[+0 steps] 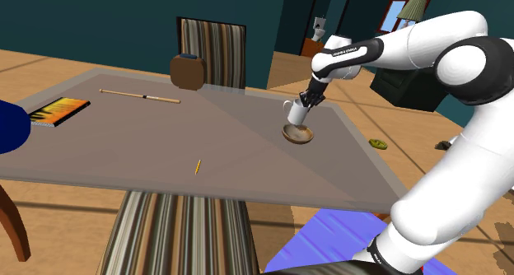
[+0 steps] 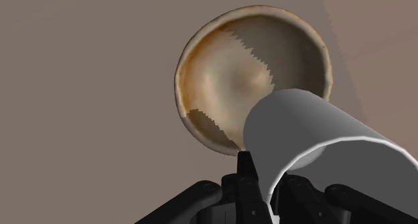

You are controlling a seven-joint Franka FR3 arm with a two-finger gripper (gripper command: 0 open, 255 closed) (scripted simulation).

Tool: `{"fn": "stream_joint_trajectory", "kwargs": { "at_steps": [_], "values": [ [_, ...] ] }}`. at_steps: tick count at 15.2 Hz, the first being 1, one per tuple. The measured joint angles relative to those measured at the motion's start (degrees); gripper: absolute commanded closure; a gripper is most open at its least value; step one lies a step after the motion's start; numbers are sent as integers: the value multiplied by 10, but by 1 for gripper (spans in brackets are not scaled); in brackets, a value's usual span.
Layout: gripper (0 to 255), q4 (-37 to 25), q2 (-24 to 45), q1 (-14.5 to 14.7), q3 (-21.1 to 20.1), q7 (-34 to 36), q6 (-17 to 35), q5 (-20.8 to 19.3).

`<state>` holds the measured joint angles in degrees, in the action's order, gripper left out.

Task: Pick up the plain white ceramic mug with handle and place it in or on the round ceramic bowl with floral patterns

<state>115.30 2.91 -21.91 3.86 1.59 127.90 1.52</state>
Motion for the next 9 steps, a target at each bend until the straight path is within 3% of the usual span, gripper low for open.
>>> {"fn": "stream_joint_trajectory", "kwargs": {
  "at_steps": [9],
  "values": [
    [255,35,26,0,0,-3,61,4]
  ]
}}
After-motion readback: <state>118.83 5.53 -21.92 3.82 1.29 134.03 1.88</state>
